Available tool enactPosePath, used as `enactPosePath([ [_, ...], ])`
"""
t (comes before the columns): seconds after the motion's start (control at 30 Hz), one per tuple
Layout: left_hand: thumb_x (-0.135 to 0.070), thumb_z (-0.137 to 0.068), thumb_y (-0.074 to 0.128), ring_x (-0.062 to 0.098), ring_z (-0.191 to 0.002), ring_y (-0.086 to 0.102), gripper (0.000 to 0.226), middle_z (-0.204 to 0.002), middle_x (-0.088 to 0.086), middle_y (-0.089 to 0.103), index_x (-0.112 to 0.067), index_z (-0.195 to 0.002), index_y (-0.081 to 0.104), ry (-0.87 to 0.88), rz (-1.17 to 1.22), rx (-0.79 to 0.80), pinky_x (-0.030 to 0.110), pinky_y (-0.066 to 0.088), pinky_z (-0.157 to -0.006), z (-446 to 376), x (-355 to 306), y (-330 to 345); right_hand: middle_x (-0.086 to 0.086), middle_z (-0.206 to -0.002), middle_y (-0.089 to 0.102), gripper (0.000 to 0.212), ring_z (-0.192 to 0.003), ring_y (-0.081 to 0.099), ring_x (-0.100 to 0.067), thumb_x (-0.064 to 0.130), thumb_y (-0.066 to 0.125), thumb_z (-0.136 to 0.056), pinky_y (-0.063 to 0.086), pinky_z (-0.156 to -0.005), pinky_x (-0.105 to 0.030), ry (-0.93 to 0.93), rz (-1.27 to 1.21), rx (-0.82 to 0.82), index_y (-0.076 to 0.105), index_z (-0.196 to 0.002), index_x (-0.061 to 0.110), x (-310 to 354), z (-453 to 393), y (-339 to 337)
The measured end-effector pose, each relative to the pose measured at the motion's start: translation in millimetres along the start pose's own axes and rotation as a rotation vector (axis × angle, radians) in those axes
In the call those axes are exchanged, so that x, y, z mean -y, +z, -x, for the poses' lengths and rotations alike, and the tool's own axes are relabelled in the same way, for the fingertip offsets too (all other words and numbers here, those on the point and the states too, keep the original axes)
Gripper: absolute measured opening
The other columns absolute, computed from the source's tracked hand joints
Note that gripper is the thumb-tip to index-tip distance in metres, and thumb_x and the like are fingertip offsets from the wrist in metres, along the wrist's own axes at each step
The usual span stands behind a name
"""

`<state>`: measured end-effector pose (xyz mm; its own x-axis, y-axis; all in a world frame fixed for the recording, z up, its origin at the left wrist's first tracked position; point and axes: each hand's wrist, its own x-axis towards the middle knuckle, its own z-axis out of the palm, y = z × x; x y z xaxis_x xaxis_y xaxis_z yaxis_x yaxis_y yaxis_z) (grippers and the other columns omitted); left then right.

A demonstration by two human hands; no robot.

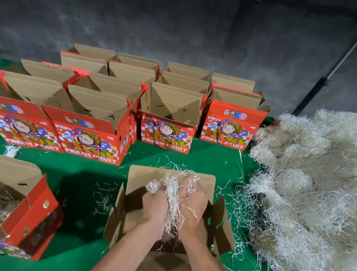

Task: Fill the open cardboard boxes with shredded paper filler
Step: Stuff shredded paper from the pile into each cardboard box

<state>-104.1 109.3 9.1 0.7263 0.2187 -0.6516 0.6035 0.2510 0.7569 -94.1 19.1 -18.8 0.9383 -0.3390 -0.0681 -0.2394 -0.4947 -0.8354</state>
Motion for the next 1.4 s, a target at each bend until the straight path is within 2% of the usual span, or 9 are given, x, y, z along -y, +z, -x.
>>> enactPosePath([
  [0.13,-0.029,-0.100,0.053,0.022,-0.077,0.054,0.026,-0.089,0.007,0.056,-0.005,-0.110,0.055,0.003,0.044,0.010,0.033,0.043,-0.076,-18.2,-21.9,2.0,0.000,-0.053,0.057,0.052,-0.044,0.052,-0.015,0.048,0.048,-0.098,0.041,-0.043,-0.019,-0.219,0.032,-0.324,0.069,-0.080,0.003,3.6,31.1,21.5],
  [0.23,-0.025,-0.106,0.038,0.025,-0.077,0.055,0.027,-0.091,0.011,0.060,-0.010,-0.100,0.061,-0.102,0.165,0.210,0.033,0.043,-0.066,-13.5,-8.3,-1.3,0.007,-0.045,0.048,0.047,-0.035,0.046,-0.009,0.039,0.040,-0.101,0.043,-0.042,-0.018,-0.425,0.057,-0.428,0.061,-0.069,0.011,22.0,21.2,9.6],
  [0.33,-0.019,-0.101,0.040,0.020,-0.061,0.044,0.025,-0.071,0.006,0.049,-0.014,-0.082,0.055,-0.112,-0.001,0.126,0.032,0.033,-0.058,-9.5,15.4,-4.1,0.007,-0.049,0.047,0.058,-0.037,0.045,-0.007,0.049,0.033,-0.102,0.037,-0.040,-0.015,-0.212,-0.049,-0.304,0.065,-0.083,0.005,6.6,8.0,3.9],
  [0.43,-0.021,-0.099,0.049,0.017,-0.059,0.047,0.018,-0.068,0.003,0.051,-0.012,-0.089,0.062,-0.037,-0.069,0.051,0.033,0.039,-0.058,-9.5,2.8,-5.2,0.010,-0.056,0.051,0.013,-0.040,0.046,0.000,0.005,0.059,-0.099,0.034,-0.038,-0.011,-0.028,-0.148,-0.202,0.066,-0.089,0.001,-25.7,28.4,23.9],
  [0.57,-0.036,-0.101,0.052,0.031,-0.123,0.053,0.047,-0.138,0.009,0.052,-0.008,-0.138,0.050,0.008,0.016,0.128,0.043,0.038,-0.111,-23.6,-21.0,-5.4,0.009,-0.042,0.035,0.035,-0.036,0.031,-0.006,0.028,0.049,-0.104,0.024,-0.039,-0.019,-0.183,-0.257,-0.329,0.047,-0.069,0.025,-5.1,46.4,39.6],
  [0.87,-0.021,-0.093,0.062,0.014,-0.059,0.046,0.016,-0.069,0.001,0.050,-0.007,-0.088,0.057,-0.084,0.125,-0.040,0.028,0.044,-0.056,-11.4,20.9,2.7,-0.008,-0.046,0.050,0.057,-0.040,0.040,-0.025,0.041,0.046,-0.101,0.035,-0.039,-0.032,0.090,-0.387,-0.380,0.061,-0.072,-0.006,-22.7,12.6,23.0],
  [1.03,-0.021,-0.094,0.067,0.023,-0.089,0.055,0.023,-0.086,0.003,0.058,-0.002,-0.102,0.056,-0.026,0.136,-0.010,0.030,0.041,-0.085,-21.5,-5.9,0.4,0.004,-0.040,0.042,0.044,-0.029,0.032,-0.007,0.041,0.045,-0.105,0.024,-0.035,-0.014,-0.135,-0.280,-0.350,0.051,-0.062,0.037,-18.8,48.3,41.5],
  [1.23,-0.003,-0.093,0.050,0.011,-0.058,0.052,0.011,-0.070,0.001,0.044,-0.006,-0.100,0.059,-0.133,0.146,-0.039,0.024,0.038,-0.046,-17.0,26.1,-2.4,0.009,-0.039,0.039,0.045,-0.034,0.035,-0.005,0.025,0.049,-0.105,0.031,-0.038,-0.021,-0.004,-0.149,-0.336,0.052,-0.061,0.016,-3.9,5.5,12.3],
  [1.4,-0.032,-0.094,0.063,0.026,-0.095,0.057,0.044,-0.101,0.009,0.059,-0.002,-0.125,0.055,-0.105,0.116,0.052,0.038,0.045,-0.088,-26.2,2.5,-5.3,0.006,-0.052,0.049,0.021,-0.042,0.043,-0.006,-0.005,0.057,-0.094,0.034,-0.039,-0.017,-0.034,-0.150,-0.240,0.065,-0.101,0.013,-16.6,42.4,11.9],
])
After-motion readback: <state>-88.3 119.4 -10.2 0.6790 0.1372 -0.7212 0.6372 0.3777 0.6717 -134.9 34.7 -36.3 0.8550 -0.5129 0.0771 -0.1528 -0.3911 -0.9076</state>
